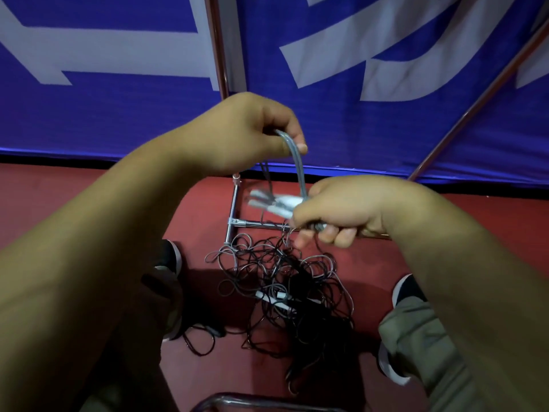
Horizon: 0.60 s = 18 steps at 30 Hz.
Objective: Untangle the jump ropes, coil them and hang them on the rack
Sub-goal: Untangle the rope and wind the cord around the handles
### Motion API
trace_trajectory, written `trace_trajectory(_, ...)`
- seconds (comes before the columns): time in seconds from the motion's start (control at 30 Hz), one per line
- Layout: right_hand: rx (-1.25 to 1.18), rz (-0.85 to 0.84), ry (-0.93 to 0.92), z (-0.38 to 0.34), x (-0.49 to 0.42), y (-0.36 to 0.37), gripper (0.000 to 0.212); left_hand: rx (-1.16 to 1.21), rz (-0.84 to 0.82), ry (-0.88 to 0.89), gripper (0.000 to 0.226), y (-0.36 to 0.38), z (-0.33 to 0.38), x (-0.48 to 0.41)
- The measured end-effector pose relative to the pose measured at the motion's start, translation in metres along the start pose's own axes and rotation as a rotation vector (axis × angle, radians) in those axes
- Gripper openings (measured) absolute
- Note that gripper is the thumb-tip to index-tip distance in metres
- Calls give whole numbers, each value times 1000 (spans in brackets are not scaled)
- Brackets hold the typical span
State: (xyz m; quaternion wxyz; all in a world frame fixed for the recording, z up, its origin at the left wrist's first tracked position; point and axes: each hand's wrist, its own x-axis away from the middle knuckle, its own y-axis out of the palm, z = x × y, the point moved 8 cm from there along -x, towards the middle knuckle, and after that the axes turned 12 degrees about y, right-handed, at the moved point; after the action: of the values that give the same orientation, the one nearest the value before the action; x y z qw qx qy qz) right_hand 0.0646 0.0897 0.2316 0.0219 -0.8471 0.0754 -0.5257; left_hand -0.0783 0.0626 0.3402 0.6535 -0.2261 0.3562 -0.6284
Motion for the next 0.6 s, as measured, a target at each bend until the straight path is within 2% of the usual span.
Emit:
trace_trajectory(0.1,-27,326,-80,-2,-7,-37,4,-316,-130,67,12,7,8,9)
trace_trajectory(0.17,-104,434,-115,-2,-6,-52,5,-437,-224,70,16,18,7,15)
trace_trajectory(0.23,-178,501,-151,-4,-3,-64,9,-454,-293,18,16,27,2,21)
trace_trajectory(0.33,-235,534,-221,-10,4,-71,7,-312,-363,-103,15,35,-9,30)
trace_trajectory(0.4,-261,517,-270,-16,7,-72,16,-263,-360,-155,17,37,-19,32)
trace_trajectory(0.47,-266,490,-330,-23,11,-69,32,-294,-294,-212,17,35,-29,32)
trace_trajectory(0.6,-307,421,-439,-39,20,-54,38,-182,-71,-380,20,33,-40,26)
